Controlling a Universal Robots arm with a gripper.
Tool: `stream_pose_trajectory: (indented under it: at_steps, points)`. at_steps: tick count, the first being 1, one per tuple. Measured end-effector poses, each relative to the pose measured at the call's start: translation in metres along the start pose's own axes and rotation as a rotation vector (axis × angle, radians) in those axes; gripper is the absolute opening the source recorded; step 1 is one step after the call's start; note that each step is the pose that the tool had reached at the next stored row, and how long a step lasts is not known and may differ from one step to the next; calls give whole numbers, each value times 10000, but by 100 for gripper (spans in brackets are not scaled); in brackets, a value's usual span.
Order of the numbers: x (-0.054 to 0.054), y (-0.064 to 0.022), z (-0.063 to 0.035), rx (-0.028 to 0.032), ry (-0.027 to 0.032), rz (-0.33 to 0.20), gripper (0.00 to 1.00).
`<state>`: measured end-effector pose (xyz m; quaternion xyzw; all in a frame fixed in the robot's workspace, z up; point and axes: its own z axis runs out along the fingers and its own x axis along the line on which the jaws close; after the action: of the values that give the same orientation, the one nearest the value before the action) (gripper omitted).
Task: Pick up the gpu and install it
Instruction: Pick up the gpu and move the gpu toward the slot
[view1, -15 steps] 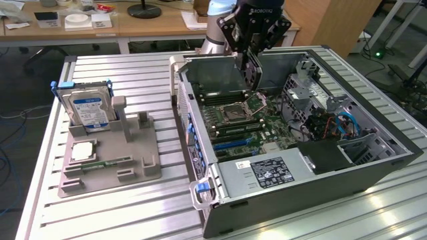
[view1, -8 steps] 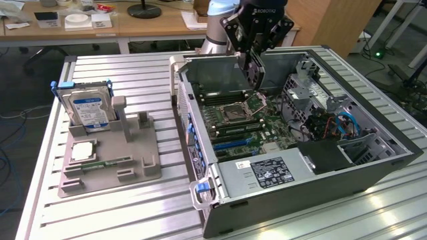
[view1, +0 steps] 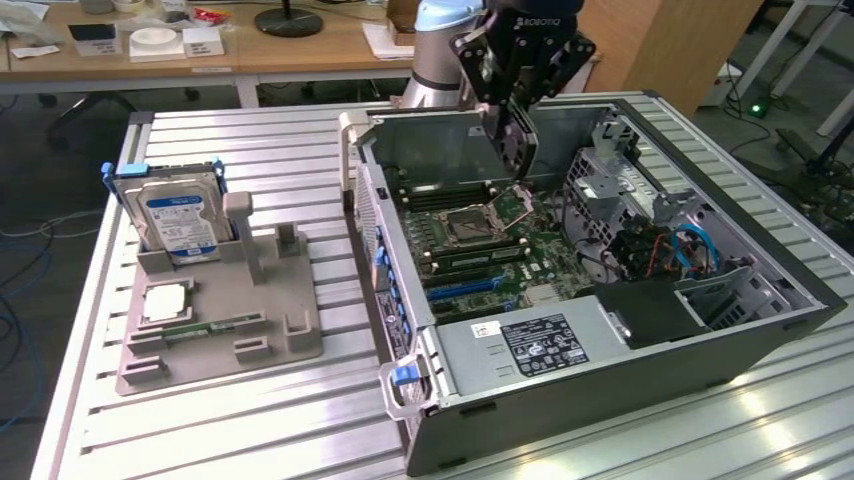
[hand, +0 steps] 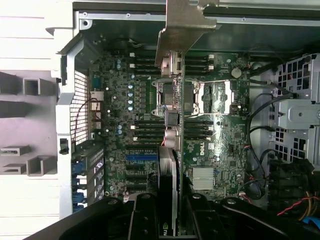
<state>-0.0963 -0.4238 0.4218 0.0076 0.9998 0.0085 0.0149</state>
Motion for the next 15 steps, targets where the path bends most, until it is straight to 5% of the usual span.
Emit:
stream_pose_trajectory:
  at_steps: [15]
  points:
    - [-162, 2, 5, -3, 2, -90, 27]
